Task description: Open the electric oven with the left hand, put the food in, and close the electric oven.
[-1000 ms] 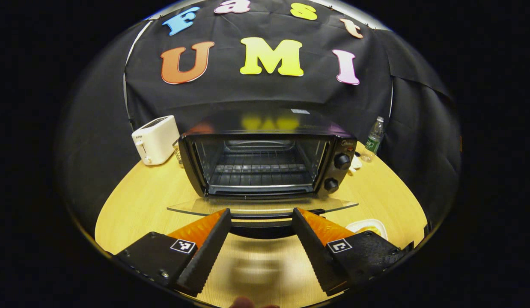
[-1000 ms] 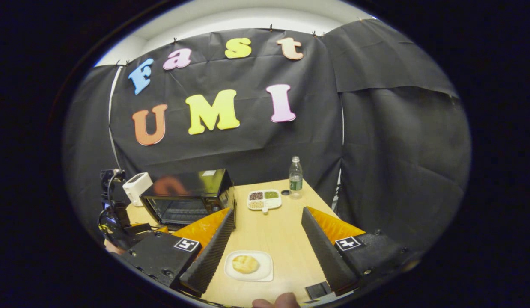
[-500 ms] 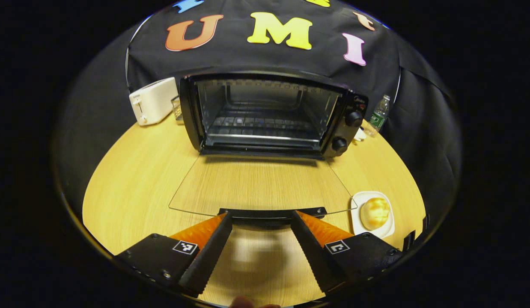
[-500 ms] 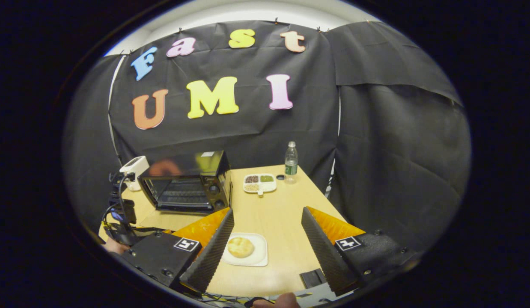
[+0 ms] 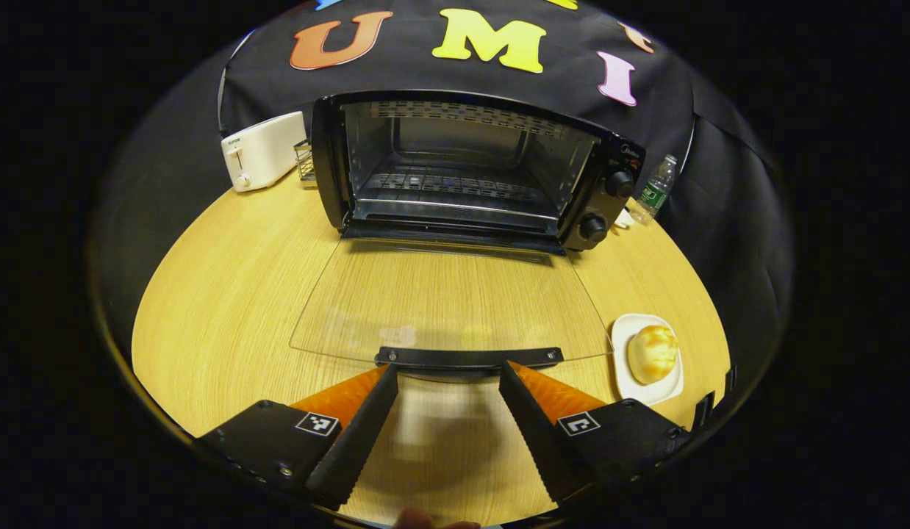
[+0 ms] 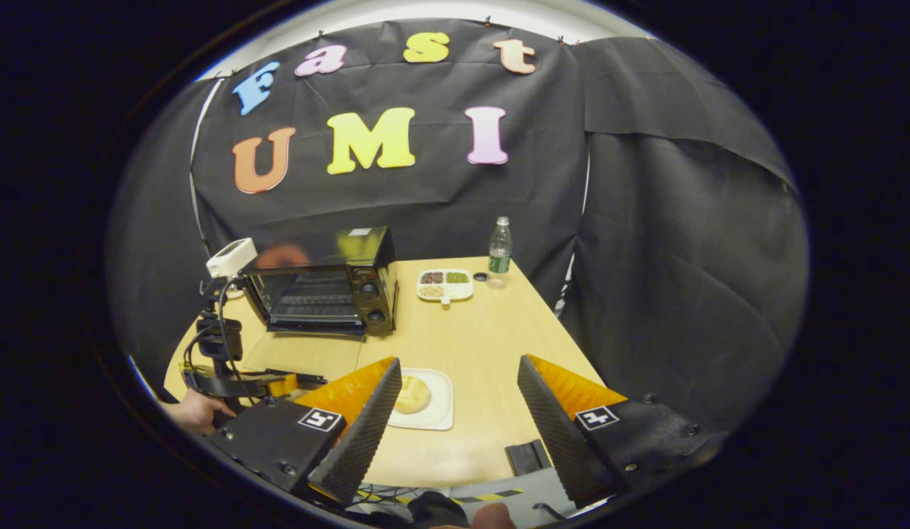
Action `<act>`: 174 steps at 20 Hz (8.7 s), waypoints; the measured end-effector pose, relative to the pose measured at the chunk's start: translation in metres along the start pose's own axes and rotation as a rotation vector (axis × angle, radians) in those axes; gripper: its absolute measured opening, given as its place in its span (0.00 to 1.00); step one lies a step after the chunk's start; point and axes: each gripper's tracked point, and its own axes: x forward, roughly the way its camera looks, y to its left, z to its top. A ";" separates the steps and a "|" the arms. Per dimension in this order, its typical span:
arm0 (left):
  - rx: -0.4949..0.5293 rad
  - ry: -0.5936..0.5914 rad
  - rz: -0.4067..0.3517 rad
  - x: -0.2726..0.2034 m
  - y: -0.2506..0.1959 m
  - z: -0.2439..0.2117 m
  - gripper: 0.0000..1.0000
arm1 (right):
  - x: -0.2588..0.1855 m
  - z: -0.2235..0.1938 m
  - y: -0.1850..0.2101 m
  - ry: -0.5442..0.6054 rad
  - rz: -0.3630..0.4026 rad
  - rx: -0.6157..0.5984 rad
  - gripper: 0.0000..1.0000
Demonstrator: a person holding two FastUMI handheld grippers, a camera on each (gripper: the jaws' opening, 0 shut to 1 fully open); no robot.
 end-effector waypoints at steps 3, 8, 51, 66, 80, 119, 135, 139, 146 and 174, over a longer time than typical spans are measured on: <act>0.001 -0.021 -0.008 -0.017 0.005 -0.001 0.92 | 0.002 -0.006 0.003 0.027 0.022 0.003 1.00; 0.046 -0.093 -0.018 -0.073 0.000 -0.007 1.00 | 0.024 -0.035 0.016 0.112 0.089 0.027 0.97; 0.010 -0.357 0.026 -0.198 0.044 0.109 0.95 | 0.110 -0.117 0.108 0.288 0.169 0.050 0.65; 0.014 -0.299 0.194 -0.246 0.166 0.071 0.95 | 0.221 -0.037 0.313 0.132 0.286 0.338 0.65; 0.068 -0.237 0.289 -0.270 0.227 0.038 0.96 | 0.324 0.006 0.360 -0.056 0.127 0.534 0.67; -0.031 -0.259 -0.018 -0.150 0.098 0.018 0.95 | 0.016 0.030 0.191 -0.125 0.183 0.055 0.96; 0.034 -0.030 -0.048 -0.011 -0.002 -0.037 0.95 | -0.005 0.022 0.029 -0.087 -0.064 0.045 0.97; 0.068 -0.012 -0.020 0.013 -0.007 -0.041 0.95 | 0.002 0.019 0.010 -0.058 -0.088 0.069 0.97; 0.093 -0.026 0.042 0.031 -0.008 -0.025 0.94 | 0.018 0.028 0.004 -0.041 -0.054 0.067 0.97; 0.046 -0.689 0.032 -0.278 -0.023 0.202 0.94 | -0.023 0.131 0.102 -0.363 0.246 -0.029 0.97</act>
